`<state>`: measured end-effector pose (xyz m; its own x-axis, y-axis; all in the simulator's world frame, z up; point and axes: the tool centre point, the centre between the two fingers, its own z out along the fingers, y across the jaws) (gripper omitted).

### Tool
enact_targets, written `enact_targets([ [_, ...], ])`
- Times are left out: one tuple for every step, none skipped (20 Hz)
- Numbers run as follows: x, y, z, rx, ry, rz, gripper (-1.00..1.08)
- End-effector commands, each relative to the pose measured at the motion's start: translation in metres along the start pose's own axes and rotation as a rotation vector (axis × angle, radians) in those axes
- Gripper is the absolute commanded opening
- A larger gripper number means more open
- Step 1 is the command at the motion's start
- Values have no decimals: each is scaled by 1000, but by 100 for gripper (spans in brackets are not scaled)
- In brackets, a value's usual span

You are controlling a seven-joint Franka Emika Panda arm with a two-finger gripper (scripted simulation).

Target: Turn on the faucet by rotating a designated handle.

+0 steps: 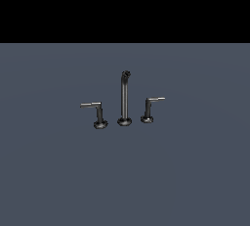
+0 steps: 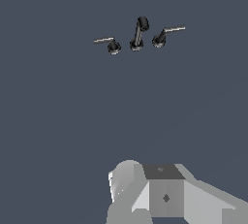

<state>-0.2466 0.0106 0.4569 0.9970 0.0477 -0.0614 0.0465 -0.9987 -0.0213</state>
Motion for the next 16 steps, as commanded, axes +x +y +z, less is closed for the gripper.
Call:
enact_targets([
  [0, 0, 0, 0, 0, 0, -100],
  [0, 0, 0, 0, 0, 1, -100],
  [0, 0, 1, 0, 0, 2, -100],
  [0, -1, 1, 0, 0, 5, -100],
  [1, -2, 2, 0, 0, 8, -100],
  [1, -3, 3, 0, 1, 13, -100],
  [2, -4, 5, 0, 1, 19, -100],
  [2, -5, 6, 1, 1, 26, -100],
  [3, -6, 8, 1, 1, 34, -100],
  [4, -8, 11, 1, 2, 43, -100],
  [5, -10, 13, 1, 2, 53, -100],
  [6, -12, 16, 1, 3, 64, -100],
  [7, -15, 19, 2, 3, 77, -100],
  [9, -17, 22, 2, 4, 90, -100],
  [10, -20, 26, 2, 4, 104, -100],
  [12, -23, 29, 3, 5, 120, -100],
])
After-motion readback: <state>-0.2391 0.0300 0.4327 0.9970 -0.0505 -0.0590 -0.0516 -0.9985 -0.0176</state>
